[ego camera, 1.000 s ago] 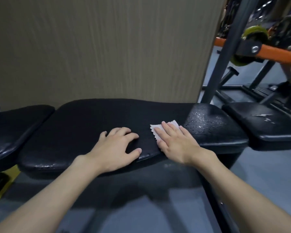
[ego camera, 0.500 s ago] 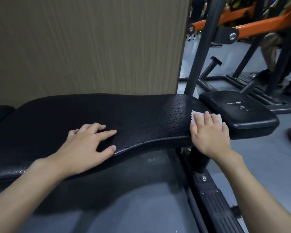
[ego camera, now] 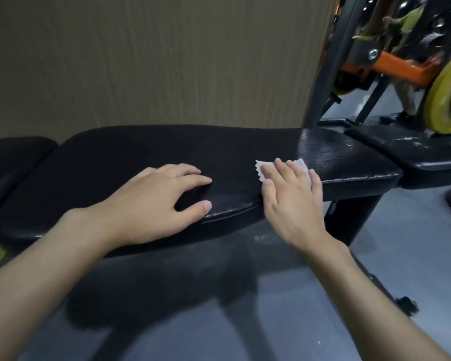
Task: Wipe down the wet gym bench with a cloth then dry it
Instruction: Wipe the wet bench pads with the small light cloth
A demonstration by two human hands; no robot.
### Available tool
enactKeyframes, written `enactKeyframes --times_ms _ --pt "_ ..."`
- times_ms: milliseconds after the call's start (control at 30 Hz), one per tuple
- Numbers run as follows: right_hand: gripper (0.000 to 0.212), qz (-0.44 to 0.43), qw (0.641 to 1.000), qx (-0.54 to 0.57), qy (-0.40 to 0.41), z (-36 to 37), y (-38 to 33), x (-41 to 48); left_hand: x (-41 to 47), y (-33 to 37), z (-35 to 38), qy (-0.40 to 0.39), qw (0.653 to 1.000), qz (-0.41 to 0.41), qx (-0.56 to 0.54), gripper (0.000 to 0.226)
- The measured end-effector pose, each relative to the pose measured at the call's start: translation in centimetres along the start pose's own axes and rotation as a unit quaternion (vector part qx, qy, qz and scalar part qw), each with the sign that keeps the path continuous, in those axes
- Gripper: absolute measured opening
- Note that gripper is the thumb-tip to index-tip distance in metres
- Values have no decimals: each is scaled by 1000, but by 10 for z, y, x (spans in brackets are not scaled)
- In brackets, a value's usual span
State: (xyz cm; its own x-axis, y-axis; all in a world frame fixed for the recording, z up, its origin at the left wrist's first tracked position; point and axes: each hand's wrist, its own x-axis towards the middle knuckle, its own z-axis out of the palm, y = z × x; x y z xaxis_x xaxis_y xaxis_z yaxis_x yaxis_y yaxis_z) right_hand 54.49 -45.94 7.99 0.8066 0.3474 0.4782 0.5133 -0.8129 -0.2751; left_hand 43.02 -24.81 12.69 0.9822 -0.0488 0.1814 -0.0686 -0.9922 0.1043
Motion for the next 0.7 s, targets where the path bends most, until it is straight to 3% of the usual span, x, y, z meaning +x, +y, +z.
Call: enactKeyframes --times_ms 300,567,700 --pt "56 -45 998 -37 25 14 -128 -54 -70 -61 -19 27 1000 2 5 71" --pt "54 -129 990 -58 -17 34 -236 -82 -115 -121 -29 78 994 -62 -35 42" --pt "55 -191 979 -53 -52 38 -274 -86 -125 -150 -33 103 986 -100 -83 44"
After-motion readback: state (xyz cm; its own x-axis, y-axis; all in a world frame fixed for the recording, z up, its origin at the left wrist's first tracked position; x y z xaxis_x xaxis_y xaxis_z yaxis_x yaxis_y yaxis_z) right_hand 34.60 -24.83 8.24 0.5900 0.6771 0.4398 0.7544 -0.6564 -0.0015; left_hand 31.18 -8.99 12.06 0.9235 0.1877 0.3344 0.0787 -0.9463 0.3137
